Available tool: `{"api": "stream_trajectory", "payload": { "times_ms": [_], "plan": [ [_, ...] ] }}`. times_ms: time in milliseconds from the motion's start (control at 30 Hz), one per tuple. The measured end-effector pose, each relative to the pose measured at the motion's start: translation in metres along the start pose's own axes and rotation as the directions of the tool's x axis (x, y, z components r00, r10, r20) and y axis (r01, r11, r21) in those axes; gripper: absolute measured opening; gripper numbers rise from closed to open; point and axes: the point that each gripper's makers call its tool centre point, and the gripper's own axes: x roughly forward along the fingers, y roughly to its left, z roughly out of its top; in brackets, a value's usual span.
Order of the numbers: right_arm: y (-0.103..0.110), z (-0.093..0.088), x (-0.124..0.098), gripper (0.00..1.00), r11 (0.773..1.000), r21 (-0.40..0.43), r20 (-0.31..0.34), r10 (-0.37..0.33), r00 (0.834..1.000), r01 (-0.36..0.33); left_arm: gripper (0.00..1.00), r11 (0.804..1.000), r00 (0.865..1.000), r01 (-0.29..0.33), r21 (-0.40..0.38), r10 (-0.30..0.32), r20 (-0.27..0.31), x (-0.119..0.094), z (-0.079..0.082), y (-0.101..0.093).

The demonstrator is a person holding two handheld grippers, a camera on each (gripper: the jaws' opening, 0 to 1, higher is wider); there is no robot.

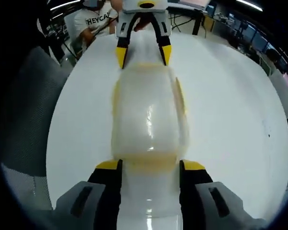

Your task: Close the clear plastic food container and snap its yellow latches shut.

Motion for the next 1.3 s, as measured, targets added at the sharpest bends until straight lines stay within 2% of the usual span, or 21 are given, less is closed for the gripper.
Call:
{"api": "stream_trajectory", "payload": {
  "times_ms": [67,200,333,433,833,1300],
  "plan": [
    [0.003,-0.0017,0.0021,0.43,0.999,0.005,-0.018,0.033,0.999,-0.033,0.52,1.0,1.0,0.0,0.004,0.0,-0.008,0.0003,0.0007,0.0014],
    [0.0064,-0.0037,0.0055,0.39,0.999,-0.026,-0.068,0.046,0.997,-0.048,0.48,1.0,1.0,0.004,-0.002,-0.004,-0.017,-0.0002,0.0014,0.0035],
    [0.0088,-0.003,0.006,0.39,0.998,-0.042,-0.077,0.037,0.996,-0.04,0.42,1.0,0.999,-0.007,0.028,0.008,-0.032,-0.0007,0.0004,0.0068],
    [0.0077,-0.0034,0.0054,0.39,0.998,-0.042,-0.081,0.04,0.996,-0.043,0.34,0.999,0.999,-0.003,0.043,0.005,-0.032,-0.0011,0.0004,0.0053],
    [0.0061,-0.0037,0.0062,0.37,0.999,-0.038,-0.117,0.031,0.993,-0.035,0.33,0.999,0.999,-0.012,0.049,0.014,-0.048,-0.0007,0.0005,0.004],
    [0.0059,-0.0043,0.0067,0.37,1.0,0.001,-0.116,0.013,0.993,-0.013,0.34,0.998,0.999,0.003,0.06,-0.001,-0.038,0.0002,0.0008,0.0036]
  ]
}}
